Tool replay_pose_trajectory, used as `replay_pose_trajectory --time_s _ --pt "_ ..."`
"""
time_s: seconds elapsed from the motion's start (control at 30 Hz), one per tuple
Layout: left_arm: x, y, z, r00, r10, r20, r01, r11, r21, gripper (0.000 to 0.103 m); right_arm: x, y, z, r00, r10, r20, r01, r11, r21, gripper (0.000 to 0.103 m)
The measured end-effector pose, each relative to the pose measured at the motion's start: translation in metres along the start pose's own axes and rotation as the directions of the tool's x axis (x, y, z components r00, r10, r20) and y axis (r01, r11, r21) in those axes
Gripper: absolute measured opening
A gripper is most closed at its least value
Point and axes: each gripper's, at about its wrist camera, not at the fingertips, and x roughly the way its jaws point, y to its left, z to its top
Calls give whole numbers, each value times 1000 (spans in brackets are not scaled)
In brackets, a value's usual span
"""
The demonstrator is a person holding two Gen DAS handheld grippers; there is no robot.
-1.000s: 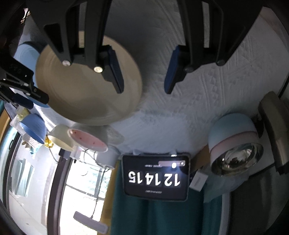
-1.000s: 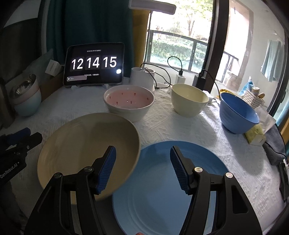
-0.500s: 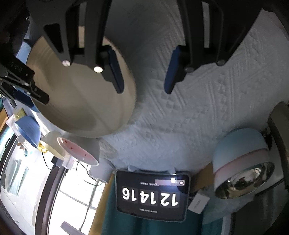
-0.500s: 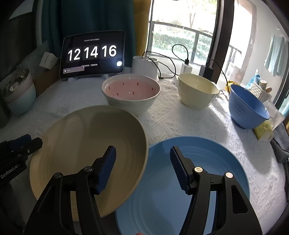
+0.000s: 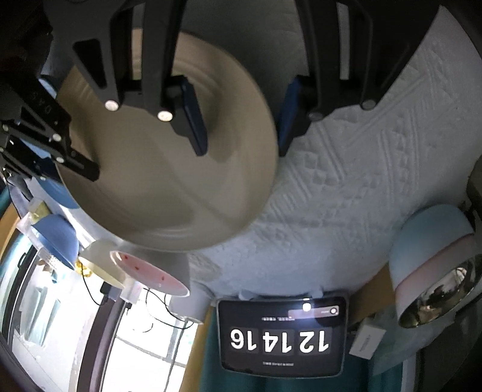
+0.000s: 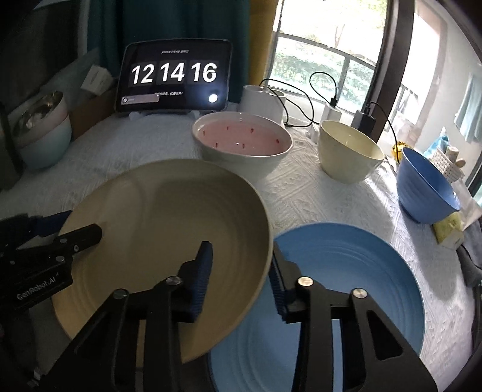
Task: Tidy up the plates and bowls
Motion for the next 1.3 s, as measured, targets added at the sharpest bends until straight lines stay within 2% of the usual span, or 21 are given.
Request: replay_pose_trajectory --time_s 0.27,0.57,1.3 --pt "-15 -4 -6 999 -17 52 17 1000 2 44 -7 -3 -3 1000 -4 13 4 1000 11 30" --pt "-25 -13 -6 996 -48 69 48 999 3 44 -21 -14 -8 999 -21 34 19 999 40 30" --pt "-53 -53 -3 993 -55 108 48 997 65 44 -52 -43 -23 995 -30 99 18 993 117 30"
